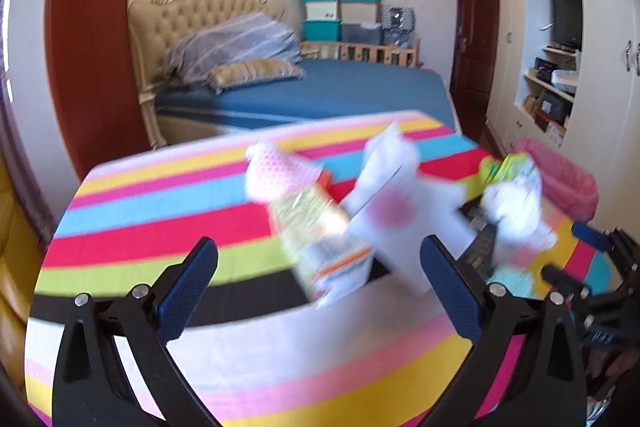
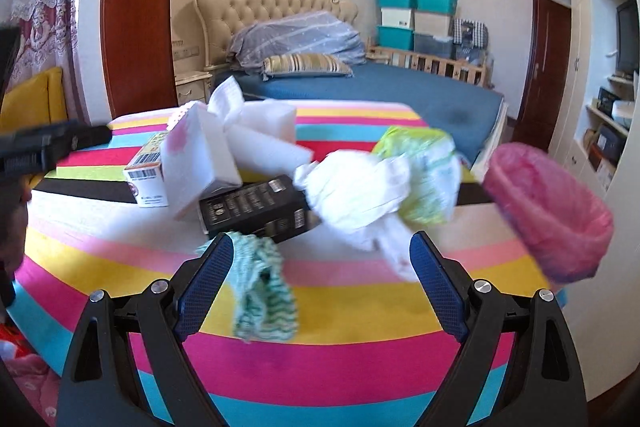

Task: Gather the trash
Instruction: 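Move both grippers back over the table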

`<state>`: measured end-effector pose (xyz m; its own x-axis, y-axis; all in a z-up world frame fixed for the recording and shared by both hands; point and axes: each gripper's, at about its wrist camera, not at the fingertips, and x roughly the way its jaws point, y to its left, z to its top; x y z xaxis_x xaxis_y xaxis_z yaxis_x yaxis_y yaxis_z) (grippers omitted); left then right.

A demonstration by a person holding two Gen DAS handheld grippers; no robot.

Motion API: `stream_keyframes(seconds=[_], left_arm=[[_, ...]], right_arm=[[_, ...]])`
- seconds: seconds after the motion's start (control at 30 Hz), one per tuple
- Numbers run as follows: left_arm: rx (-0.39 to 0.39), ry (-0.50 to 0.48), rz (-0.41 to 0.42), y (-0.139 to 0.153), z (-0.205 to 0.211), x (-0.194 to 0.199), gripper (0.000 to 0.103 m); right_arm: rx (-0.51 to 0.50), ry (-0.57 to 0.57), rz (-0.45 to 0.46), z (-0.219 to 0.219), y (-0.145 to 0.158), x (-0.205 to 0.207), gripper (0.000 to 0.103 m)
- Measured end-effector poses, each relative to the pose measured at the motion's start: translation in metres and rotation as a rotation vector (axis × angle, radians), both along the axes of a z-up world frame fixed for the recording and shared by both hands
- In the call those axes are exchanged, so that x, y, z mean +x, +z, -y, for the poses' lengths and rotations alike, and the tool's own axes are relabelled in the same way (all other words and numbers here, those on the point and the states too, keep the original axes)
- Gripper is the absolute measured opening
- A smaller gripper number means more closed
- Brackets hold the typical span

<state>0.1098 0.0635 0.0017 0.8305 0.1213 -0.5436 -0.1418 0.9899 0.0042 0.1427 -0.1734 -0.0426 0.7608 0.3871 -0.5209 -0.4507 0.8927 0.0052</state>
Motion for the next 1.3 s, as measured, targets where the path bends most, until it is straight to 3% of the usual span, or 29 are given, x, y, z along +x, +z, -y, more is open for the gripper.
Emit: stream_keyframes(seconds=[0.27, 0.7, 0.97, 1.3], left_arm=[[-0.06, 0.05, -0.075, -0.042, -0.031, -0.009, 0.098], [-0.027, 0.092, -0.045, -0.041, -0.027, -0.012, 0.093], [0.035, 0.082, -0.042, -0.041, -0.014, -0.012, 0.093], [0.051, 0.095, -0.053, -0.043, -0.011, -0.01, 0.093]], right_arm=[[-0.048, 0.032, -0.034, -0.026, -0.011, 0.0, 0.084], [-0.072, 0.045, -0.07, -0.04, -0.022, 0.009, 0.084], [-0.114, 0.053, -0.102, -0.049, -0.028, 0.014, 0.071], [-0.144, 0.055, -0.095, -0.052, -0.033, 0.011, 0.057]])
